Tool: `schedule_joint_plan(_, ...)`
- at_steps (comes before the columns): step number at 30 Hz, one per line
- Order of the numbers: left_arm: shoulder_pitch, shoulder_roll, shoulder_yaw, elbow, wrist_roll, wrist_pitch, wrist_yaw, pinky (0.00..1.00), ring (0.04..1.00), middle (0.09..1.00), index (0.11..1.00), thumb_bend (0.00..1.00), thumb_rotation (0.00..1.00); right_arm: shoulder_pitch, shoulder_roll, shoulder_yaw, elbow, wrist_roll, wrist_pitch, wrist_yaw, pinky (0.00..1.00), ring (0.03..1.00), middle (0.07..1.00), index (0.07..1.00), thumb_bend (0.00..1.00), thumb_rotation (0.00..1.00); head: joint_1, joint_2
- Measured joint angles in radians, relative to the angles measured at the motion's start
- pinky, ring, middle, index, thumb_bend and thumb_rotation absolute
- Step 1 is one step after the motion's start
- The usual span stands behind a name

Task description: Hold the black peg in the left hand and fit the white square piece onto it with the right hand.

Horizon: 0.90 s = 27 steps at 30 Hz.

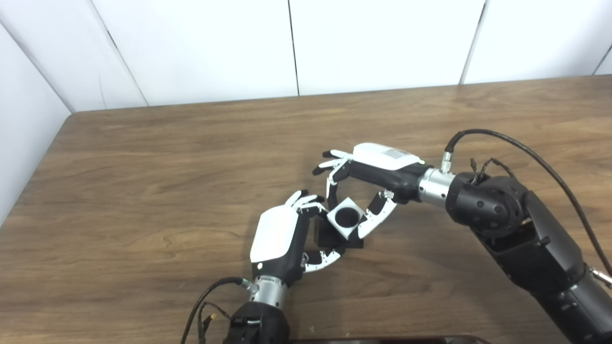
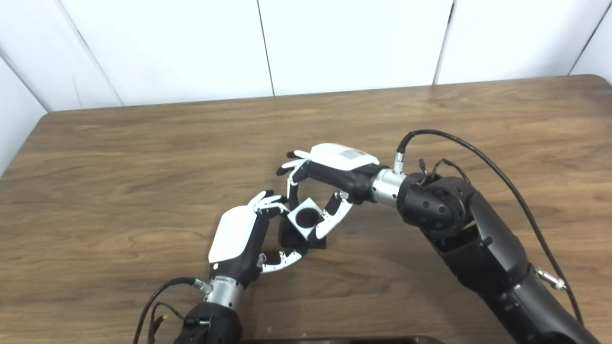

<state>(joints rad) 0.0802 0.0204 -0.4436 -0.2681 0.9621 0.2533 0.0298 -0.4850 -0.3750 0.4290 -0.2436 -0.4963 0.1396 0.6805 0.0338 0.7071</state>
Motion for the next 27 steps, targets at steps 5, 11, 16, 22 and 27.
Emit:
schedule_joint_plan(5, 0.002, -0.001, 0.000, -0.005, 0.000, 0.003, -0.007, 0.82, 0.921, 0.822, 0.488, 0.52, 0.08, 0.000, 0.000, -0.010, 0.008, 0.010, 0.000, 0.000, 0.94, 1.000, 0.899, 0.489, 0.53, 0.15, 0.002, 0.000)
schedule_joint_plan(11, 0.003, -0.005, 0.000, -0.006, 0.000, 0.004, -0.008, 0.83, 0.919, 0.820, 0.488, 0.52, 0.08, 0.001, -0.003, -0.017, 0.014, 0.017, -0.004, 0.000, 0.91, 1.000, 0.896, 0.489, 0.53, 0.15, 0.005, 0.002)
schedule_joint_plan(16, 0.004, -0.005, 0.001, -0.006, 0.000, 0.004, -0.008, 0.83, 0.918, 0.821, 0.488, 0.52, 0.08, 0.007, -0.002, -0.019, 0.018, 0.019, -0.004, -0.004, 0.91, 1.000, 0.900, 0.489, 0.53, 0.15, 0.005, 0.002)
schedule_joint_plan(22, 0.004, -0.005, 0.000, -0.007, 0.001, 0.004, -0.010, 0.84, 0.917, 0.821, 0.489, 0.52, 0.08, 0.010, -0.002, -0.019, 0.026, 0.019, -0.006, -0.008, 0.90, 1.000, 0.902, 0.491, 0.53, 0.15, 0.006, 0.008)
schedule_joint_plan(27, 0.004, -0.005, 0.000, -0.009, 0.004, 0.005, -0.012, 0.83, 0.916, 0.818, 0.489, 0.52, 0.08, 0.010, -0.003, -0.018, 0.027, 0.015, -0.004, -0.008, 0.89, 0.993, 0.902, 0.552, 0.75, 0.18, 0.006, 0.011)
